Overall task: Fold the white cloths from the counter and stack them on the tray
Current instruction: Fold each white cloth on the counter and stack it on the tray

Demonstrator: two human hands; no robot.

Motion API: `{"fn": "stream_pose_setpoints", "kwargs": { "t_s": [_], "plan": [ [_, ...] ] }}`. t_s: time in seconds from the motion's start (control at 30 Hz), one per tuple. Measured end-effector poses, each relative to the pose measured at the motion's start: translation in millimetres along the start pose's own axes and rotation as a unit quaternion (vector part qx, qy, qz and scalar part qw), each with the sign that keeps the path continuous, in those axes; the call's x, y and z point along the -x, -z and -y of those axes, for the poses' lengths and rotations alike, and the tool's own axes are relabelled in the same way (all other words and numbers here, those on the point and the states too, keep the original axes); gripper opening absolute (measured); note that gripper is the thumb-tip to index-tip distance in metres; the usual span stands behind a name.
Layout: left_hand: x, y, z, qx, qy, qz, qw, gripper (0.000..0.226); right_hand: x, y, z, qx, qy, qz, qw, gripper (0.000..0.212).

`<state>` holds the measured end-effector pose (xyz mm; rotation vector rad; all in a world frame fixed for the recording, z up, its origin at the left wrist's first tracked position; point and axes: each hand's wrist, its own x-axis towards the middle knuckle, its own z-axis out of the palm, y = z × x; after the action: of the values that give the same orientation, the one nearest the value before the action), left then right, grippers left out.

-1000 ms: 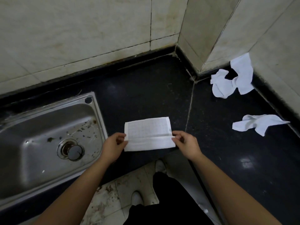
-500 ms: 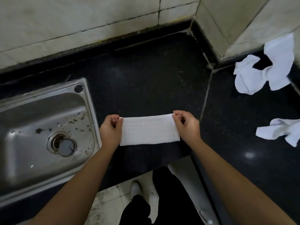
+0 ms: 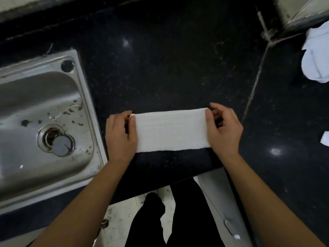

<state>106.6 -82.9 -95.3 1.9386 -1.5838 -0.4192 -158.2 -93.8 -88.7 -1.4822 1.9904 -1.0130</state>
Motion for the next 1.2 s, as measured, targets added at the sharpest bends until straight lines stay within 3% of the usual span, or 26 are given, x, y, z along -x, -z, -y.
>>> {"fn": "stream_pose_setpoints", "kwargs": {
  "t_s": [0.13,0.2,0.3,0.37,0.53,0.73,0.93,1.07,1.2],
  "plan": [
    [1,-2,1,-0.004,-0.001,-0.005,1.000,0.021,5,4,19,-0.066,-0.009,-0.066,0.996,0.025],
    [2,-2,1,-0.008,-0.002,-0.005,1.000,0.021,13,-7,44,-0.158,-0.004,-0.079,0.984,0.028],
    [2,-3,2,-0.015,0.004,0.000,1.000,0.020,30,-41,90,-0.306,-0.060,-0.023,0.950,0.034],
    [3,-3,3,-0.017,0.002,0.001,1.000,0.019,39,-66,109,-0.341,-0.101,0.027,0.934,0.037],
    [3,-6,5,-0.035,-0.014,-0.007,0.999,0.019,43,-89,104,-0.285,-0.110,0.094,0.947,0.040],
    [4,-7,7,-0.045,-0.033,-0.017,0.998,0.022,18,-40,51,-0.282,-0.162,-0.030,0.945,0.033],
    [2,-6,4,-0.013,-0.016,-0.017,1.000,0.027,16,-36,43,-0.285,-0.132,-0.022,0.949,0.032],
    [8,1,-1,0.010,-0.037,-0.021,0.999,0.037,23,-38,47,-0.246,-0.084,-0.028,0.965,0.033],
    [5,9,-11,-0.071,-0.109,0.039,0.991,0.046,34,-32,55,-0.094,0.043,-0.048,0.993,0.035]
  ]
}}
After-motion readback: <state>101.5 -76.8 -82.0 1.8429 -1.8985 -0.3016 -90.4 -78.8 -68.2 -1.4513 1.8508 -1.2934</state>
